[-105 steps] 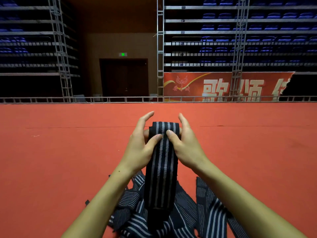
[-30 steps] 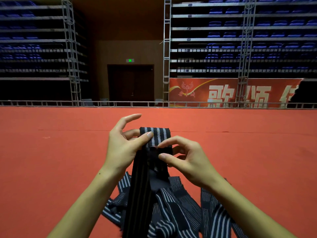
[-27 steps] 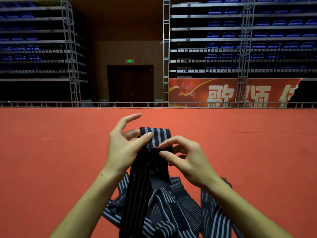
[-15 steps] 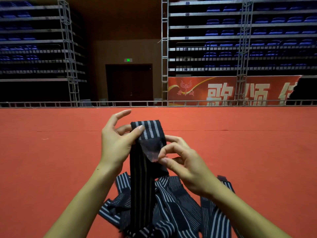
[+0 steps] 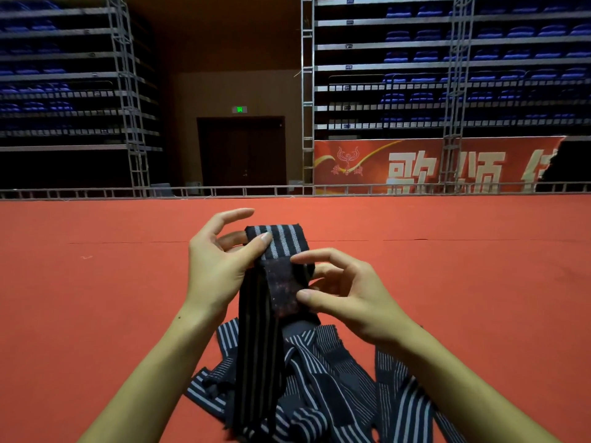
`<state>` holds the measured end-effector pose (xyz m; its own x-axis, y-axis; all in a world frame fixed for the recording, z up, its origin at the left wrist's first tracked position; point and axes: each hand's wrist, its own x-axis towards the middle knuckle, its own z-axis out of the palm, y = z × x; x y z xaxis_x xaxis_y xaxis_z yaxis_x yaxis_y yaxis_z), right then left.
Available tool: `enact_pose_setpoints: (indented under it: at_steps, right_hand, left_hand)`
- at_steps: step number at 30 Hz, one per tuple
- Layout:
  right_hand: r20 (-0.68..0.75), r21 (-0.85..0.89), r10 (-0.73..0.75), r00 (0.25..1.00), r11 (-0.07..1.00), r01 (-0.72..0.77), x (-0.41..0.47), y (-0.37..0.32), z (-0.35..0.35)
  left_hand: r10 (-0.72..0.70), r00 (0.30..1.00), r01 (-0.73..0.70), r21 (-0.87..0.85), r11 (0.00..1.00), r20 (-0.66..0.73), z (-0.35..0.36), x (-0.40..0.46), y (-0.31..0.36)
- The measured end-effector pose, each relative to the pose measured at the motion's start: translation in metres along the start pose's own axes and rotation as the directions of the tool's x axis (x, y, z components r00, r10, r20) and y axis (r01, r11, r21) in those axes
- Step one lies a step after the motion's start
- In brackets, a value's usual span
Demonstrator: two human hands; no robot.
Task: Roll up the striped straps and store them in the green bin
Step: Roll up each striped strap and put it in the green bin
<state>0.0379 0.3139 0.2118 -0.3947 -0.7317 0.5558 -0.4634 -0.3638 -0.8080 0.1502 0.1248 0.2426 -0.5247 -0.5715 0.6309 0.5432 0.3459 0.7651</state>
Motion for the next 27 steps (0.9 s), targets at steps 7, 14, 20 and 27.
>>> enact_pose_setpoints:
  at_steps: [7,14,20,27]
  right_hand:
    - [-0.149,0.094,-0.001,0.989,0.995,0.016,0.001,-0.006,0.011]
    - [-0.272,0.013,-0.002,0.962,1.000,0.006,0.016,-0.015,0.017]
    - [-0.273,0.074,0.120,0.955,0.992,-0.104,0.018,-0.012,0.025]
    - [-0.255,0.183,0.176,0.951,0.974,-0.132,0.021,-0.013,0.024]
  left_hand:
    - [0.004,1.000,-0.004,-0.016,1.000,-0.016,-0.011,-0.009,0.003]
    - [-0.005,0.999,0.003,-0.048,0.999,-0.043,-0.013,-0.009,0.006]
    - [0.018,0.998,-0.018,-0.011,1.000,-0.054,-0.014,-0.004,0.007]
    - [0.007,0.997,-0.008,-0.007,1.000,-0.077,-0.011,-0.009,0.005]
